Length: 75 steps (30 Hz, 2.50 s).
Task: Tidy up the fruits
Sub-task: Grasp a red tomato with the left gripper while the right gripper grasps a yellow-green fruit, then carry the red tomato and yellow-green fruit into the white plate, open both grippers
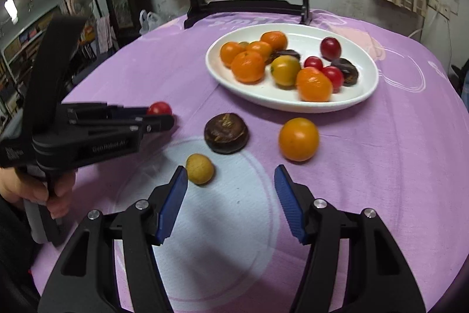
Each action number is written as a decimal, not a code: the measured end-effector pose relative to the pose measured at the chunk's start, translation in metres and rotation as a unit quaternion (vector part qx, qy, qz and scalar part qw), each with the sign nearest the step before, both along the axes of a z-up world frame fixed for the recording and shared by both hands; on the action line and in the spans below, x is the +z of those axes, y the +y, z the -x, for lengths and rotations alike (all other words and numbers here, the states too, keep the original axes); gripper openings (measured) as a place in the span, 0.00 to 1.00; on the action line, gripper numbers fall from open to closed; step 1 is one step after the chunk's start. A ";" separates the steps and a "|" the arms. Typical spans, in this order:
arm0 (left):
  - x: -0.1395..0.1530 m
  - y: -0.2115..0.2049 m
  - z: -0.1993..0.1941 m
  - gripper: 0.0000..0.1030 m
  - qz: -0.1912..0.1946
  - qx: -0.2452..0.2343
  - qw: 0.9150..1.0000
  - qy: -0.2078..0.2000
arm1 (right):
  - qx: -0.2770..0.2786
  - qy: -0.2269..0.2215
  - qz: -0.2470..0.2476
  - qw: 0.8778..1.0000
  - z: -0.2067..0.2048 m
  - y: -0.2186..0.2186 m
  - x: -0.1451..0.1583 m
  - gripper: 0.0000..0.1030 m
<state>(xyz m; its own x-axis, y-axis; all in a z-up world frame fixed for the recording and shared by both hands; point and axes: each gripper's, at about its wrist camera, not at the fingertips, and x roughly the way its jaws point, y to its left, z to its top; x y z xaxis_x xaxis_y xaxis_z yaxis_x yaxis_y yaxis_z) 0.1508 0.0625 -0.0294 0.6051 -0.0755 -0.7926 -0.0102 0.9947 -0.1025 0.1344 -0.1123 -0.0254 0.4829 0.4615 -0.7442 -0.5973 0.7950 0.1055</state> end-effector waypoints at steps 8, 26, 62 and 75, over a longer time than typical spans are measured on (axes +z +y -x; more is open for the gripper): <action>0.000 0.004 -0.001 0.29 -0.003 0.006 1.000 0.004 | 0.034 -0.012 0.063 0.997 0.001 0.036 -0.010 0.50; 0.021 -0.009 -0.003 0.29 0.009 -0.013 1.000 -0.008 | -0.008 -0.049 0.003 0.999 -0.008 -0.003 0.034 0.24; 0.058 -0.031 -0.127 0.70 -0.012 0.051 0.996 -0.070 | -0.139 -0.016 -0.078 0.987 -0.144 -0.037 0.028 0.27; 0.051 -0.029 -0.064 0.76 0.012 0.033 0.997 -0.066 | -0.120 -0.004 -0.064 0.991 -0.090 -0.058 0.025 0.29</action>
<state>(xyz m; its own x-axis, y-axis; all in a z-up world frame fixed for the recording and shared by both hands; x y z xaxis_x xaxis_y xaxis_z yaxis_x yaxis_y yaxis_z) 0.2150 0.0337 0.0216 0.7080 -0.0508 -0.7044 -0.0599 0.9895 -0.1315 0.2246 -0.1701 -0.0003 0.5954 0.4238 -0.6825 -0.3942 0.8944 0.2114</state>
